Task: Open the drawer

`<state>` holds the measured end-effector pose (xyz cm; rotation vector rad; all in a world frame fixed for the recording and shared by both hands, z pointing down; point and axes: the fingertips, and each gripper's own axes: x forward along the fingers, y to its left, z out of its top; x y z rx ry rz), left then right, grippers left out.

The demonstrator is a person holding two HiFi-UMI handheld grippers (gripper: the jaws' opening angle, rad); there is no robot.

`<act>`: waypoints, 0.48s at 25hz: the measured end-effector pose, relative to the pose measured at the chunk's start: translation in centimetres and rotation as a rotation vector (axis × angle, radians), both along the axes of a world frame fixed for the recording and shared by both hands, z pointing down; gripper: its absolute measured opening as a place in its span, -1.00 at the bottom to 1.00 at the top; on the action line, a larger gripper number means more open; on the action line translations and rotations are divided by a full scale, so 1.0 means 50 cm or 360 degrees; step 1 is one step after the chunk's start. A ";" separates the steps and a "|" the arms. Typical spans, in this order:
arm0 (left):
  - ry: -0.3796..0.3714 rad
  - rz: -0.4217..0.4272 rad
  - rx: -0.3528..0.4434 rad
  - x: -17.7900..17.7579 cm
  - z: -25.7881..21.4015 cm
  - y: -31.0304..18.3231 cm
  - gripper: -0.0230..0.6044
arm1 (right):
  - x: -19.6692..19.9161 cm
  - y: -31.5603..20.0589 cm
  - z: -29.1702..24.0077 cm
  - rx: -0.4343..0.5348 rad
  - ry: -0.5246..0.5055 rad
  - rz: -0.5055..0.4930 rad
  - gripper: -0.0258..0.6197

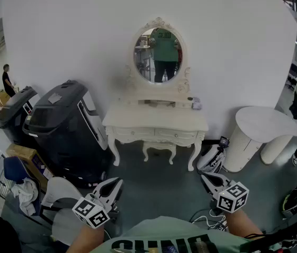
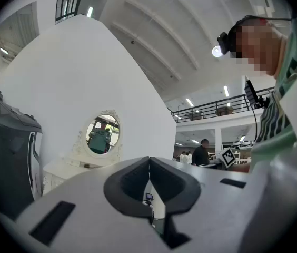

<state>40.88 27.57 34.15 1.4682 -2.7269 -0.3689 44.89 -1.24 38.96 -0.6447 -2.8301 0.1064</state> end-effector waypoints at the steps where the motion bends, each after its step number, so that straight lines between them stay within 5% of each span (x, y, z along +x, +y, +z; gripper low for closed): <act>1: -0.0003 -0.0001 -0.0001 -0.002 -0.003 -0.005 -0.89 | -0.003 -0.004 -0.002 0.0000 -0.0001 -0.0003 -0.89; 12: 0.0006 0.0006 -0.0012 0.000 -0.010 -0.066 -0.89 | -0.010 -0.053 0.007 -0.0068 0.0038 -0.0040 -0.89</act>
